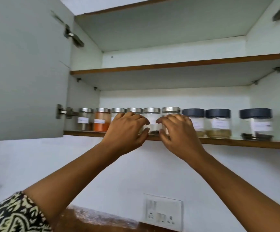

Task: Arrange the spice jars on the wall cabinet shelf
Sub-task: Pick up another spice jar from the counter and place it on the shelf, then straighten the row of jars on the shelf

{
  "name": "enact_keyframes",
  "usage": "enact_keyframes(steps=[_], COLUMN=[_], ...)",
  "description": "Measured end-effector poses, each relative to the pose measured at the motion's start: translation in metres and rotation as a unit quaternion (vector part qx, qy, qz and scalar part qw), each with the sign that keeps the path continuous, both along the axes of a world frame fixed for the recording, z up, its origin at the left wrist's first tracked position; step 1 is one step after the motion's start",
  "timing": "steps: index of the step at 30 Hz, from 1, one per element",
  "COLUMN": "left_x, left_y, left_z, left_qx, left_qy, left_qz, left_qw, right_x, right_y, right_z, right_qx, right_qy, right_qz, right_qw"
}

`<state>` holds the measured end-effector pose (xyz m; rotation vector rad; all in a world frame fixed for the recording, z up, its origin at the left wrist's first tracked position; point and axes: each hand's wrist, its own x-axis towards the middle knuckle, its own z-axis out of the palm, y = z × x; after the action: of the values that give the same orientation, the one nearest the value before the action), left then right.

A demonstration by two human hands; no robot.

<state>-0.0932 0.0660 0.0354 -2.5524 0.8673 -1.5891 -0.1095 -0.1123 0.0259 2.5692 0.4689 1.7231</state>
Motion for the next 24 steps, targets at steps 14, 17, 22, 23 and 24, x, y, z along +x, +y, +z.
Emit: enact_keyframes(steps=[14, 17, 22, 23, 24], left_x=[0.183, 0.21, 0.253, 0.261, 0.269], left_y=[0.197, 0.207, 0.218, 0.219, 0.219], left_z=[0.095, 0.109, 0.117, 0.116, 0.115], left_qx=[-0.064, 0.003, 0.085, 0.085, 0.086], left_qy=[0.119, 0.132, 0.197, 0.211, 0.22], left_qz=[0.116, 0.139, 0.151, 0.145, 0.139], left_qw=[0.984, 0.981, 0.965, 0.963, 0.962], right_x=[0.166, 0.188, 0.226, 0.233, 0.238], right_y=[0.214, 0.233, 0.257, 0.259, 0.262], right_z=[0.061, 0.072, 0.089, 0.091, 0.091], right_qx=[0.03, 0.032, -0.032, -0.044, -0.05], right_qy=[0.11, 0.145, 0.182, 0.189, 0.196], right_qz=[-0.03, -0.04, -0.116, -0.139, -0.159], right_qw=[0.993, 0.988, 0.976, 0.971, 0.966])
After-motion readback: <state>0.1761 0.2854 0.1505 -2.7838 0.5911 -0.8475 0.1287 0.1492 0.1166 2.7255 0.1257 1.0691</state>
